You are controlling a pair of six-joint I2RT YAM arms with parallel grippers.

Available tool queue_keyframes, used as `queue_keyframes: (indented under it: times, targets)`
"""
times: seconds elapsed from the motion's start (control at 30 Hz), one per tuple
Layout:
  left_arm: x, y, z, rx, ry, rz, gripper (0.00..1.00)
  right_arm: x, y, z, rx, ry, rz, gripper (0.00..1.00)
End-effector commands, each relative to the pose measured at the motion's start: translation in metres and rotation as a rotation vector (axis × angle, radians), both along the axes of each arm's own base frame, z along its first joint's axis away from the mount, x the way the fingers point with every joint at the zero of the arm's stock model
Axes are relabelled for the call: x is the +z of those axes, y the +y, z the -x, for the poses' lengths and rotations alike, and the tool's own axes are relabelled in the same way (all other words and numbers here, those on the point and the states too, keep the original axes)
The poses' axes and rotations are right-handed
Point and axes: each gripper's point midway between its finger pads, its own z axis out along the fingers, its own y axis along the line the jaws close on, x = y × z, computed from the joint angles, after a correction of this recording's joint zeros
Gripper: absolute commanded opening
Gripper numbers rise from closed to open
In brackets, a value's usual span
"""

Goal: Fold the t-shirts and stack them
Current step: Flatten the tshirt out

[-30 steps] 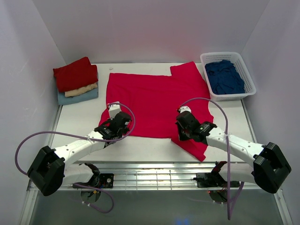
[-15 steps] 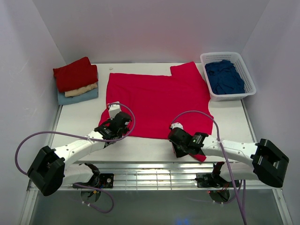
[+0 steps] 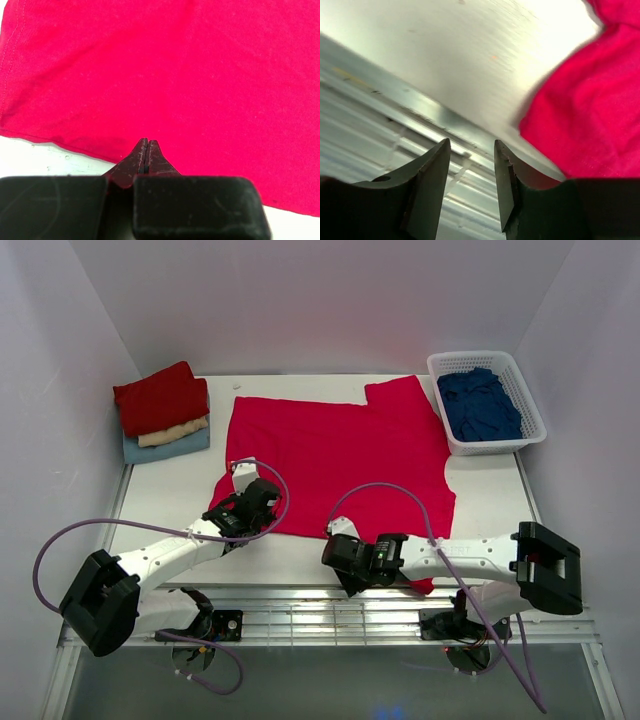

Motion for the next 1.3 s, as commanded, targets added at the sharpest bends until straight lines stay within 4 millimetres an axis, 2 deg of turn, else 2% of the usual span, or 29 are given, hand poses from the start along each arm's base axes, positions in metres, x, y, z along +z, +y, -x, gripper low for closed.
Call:
queue_keyframes:
  times: [0.0, 0.03, 0.07, 0.13, 0.17, 0.27, 0.3, 0.37, 0.4, 0.5, 0.73, 0.97, 1.1, 1.27]
  targets:
    - [0.003, 0.001, 0.0, 0.003, -0.007, -0.009, 0.0, 0.046, 0.022, -0.006, -0.027, -0.1, -0.063, 0.49]
    - [0.002, 0.002, 0.0, 0.005, -0.005, -0.012, 0.0, 0.054, 0.025, -0.009, -0.037, -0.125, -0.075, 0.5]
    - [0.002, 0.002, 0.0, 0.004, -0.005, -0.012, 0.0, 0.072, 0.032, -0.011, -0.044, -0.143, -0.121, 0.5]
    - [0.001, 0.001, 0.0, 0.006, -0.003, -0.011, 0.0, 0.085, 0.029, -0.015, -0.071, -0.184, -0.135, 0.5]
    - [0.001, 0.001, 0.0, 0.007, -0.003, -0.01, 0.0, 0.093, 0.026, -0.019, -0.093, -0.204, -0.153, 0.5]
    - [-0.001, 0.002, 0.001, 0.008, 0.001, -0.013, 0.0, 0.098, 0.002, -0.036, -0.2, -0.303, -0.119, 0.46]
    - [-0.001, 0.002, 0.0, 0.01, 0.002, -0.014, 0.0, 0.092, -0.013, -0.042, -0.229, -0.339, -0.075, 0.38]
    - [-0.002, 0.002, 0.001, 0.009, 0.004, -0.012, 0.0, 0.087, -0.025, -0.047, -0.291, -0.35, -0.064, 0.28]
    - [-0.003, 0.002, 0.002, 0.009, 0.006, -0.011, 0.0, 0.08, -0.033, -0.048, -0.303, -0.361, -0.042, 0.19]
    - [-0.003, 0.002, 0.002, 0.008, 0.007, -0.006, 0.0, 0.068, -0.045, -0.052, -0.346, -0.382, -0.009, 0.08]
    - [0.003, 0.002, 0.003, 0.004, -0.008, 0.003, 0.0, 0.046, -0.056, -0.057, -0.37, -0.395, 0.092, 0.08]
    - [0.008, 0.007, 0.005, 0.011, -0.022, 0.0, 0.0, 0.014, -0.065, -0.05, -0.357, -0.355, 0.217, 0.08]
    - [0.008, 0.008, 0.006, 0.013, -0.023, -0.002, 0.0, -0.004, -0.06, -0.043, -0.337, -0.308, 0.218, 0.08]
    - [0.008, 0.009, 0.006, 0.016, -0.023, -0.004, 0.0, -0.008, -0.049, -0.039, -0.308, -0.267, 0.169, 0.08]
